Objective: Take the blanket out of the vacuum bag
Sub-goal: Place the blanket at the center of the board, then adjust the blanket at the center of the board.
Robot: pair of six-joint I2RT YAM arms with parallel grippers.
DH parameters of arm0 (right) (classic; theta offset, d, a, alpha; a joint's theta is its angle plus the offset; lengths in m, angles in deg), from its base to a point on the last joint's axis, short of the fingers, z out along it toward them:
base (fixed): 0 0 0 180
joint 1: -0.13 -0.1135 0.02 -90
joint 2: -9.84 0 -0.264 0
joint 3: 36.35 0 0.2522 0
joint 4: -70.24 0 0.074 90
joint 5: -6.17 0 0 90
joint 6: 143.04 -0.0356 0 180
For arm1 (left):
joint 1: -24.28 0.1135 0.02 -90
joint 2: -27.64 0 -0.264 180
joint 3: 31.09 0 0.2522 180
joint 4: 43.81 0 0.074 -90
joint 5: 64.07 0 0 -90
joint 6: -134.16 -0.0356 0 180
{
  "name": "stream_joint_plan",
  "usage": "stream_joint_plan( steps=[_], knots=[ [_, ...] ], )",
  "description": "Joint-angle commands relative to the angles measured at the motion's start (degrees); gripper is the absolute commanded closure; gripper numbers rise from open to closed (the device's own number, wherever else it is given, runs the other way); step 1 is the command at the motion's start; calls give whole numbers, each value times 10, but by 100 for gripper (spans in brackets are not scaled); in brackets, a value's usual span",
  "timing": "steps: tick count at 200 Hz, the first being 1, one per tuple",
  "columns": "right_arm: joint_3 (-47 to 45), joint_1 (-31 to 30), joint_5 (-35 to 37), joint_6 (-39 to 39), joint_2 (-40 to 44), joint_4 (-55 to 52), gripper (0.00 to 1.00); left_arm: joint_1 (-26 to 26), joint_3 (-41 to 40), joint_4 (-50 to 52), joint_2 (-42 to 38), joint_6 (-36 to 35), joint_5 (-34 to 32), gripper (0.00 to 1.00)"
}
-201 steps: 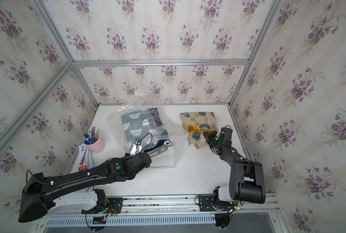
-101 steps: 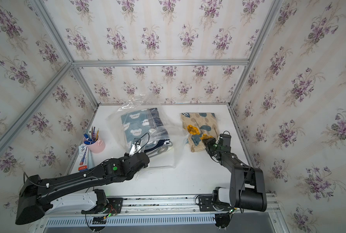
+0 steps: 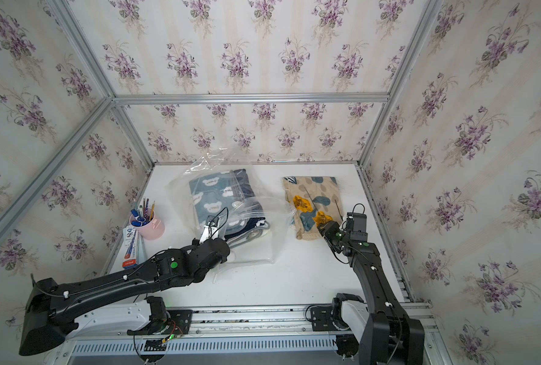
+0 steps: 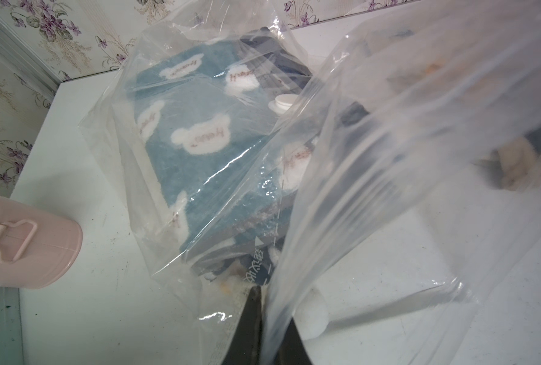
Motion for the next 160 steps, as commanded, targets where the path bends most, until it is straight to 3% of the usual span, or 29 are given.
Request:
stream_joint_plan(
  steps=[1, 21, 49, 97, 127, 144, 160],
  knots=[
    [39, -19, 30, 27, -13, -5, 64, 3, 2, -4, -6, -10, 2, 89],
    [76, -33, 10, 31, -99, 43, 85, 7, 5, -2, -6, -11, 4, 89],
    [77, -44, 32, 20, -216, 121, 100, 9, 12, 7, -4, -9, 7, 89],
    [1, -44, 54, 11, -299, 197, 100, 14, 17, 17, 4, -8, 11, 89],
    [-1, -42, 68, 27, -284, 186, 96, 17, 26, 19, 18, -9, 17, 89],
    [4, -43, 74, 34, -245, 173, 91, 18, 30, 21, 25, -6, 19, 89],
    [20, -55, 93, 45, -205, 153, 79, 18, 31, 19, 30, -4, 19, 88]
  ],
)
